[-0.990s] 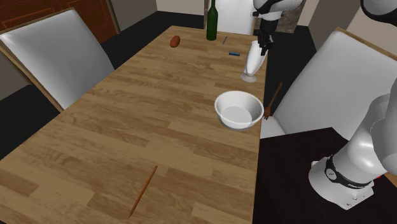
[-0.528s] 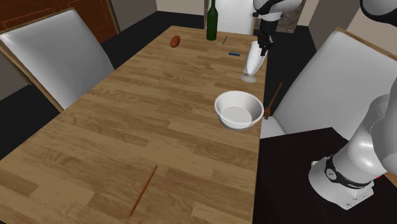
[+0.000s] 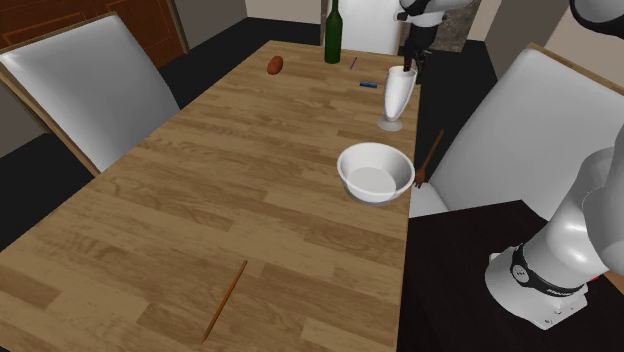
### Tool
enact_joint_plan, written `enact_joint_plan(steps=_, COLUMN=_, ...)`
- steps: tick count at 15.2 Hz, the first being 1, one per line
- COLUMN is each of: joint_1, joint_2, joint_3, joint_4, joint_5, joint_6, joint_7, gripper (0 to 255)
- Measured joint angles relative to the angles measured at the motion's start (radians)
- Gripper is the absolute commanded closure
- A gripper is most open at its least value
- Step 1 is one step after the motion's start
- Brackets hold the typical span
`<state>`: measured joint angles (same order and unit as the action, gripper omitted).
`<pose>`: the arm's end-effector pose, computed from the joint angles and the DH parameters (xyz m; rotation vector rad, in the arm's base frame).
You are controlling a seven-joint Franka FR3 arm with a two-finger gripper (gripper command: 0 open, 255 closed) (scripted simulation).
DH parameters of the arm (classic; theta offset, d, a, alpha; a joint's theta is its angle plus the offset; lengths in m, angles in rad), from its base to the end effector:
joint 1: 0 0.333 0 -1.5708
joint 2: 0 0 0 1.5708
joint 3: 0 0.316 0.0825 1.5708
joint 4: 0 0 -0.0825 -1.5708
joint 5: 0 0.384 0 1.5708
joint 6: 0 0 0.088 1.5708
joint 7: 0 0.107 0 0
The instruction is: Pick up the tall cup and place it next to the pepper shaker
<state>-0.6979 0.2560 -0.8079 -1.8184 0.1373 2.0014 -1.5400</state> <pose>0.0772 -0.6055 0.4361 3.1277 -0.0089 -0.0915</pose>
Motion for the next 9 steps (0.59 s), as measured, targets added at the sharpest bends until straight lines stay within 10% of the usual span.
enact_joint_plan(steps=9, joint_1=0.009, joint_2=-0.031, joint_3=-0.009, joint_4=0.055, joint_5=-0.026, joint_6=-0.077, joint_7=0.015, gripper=0)
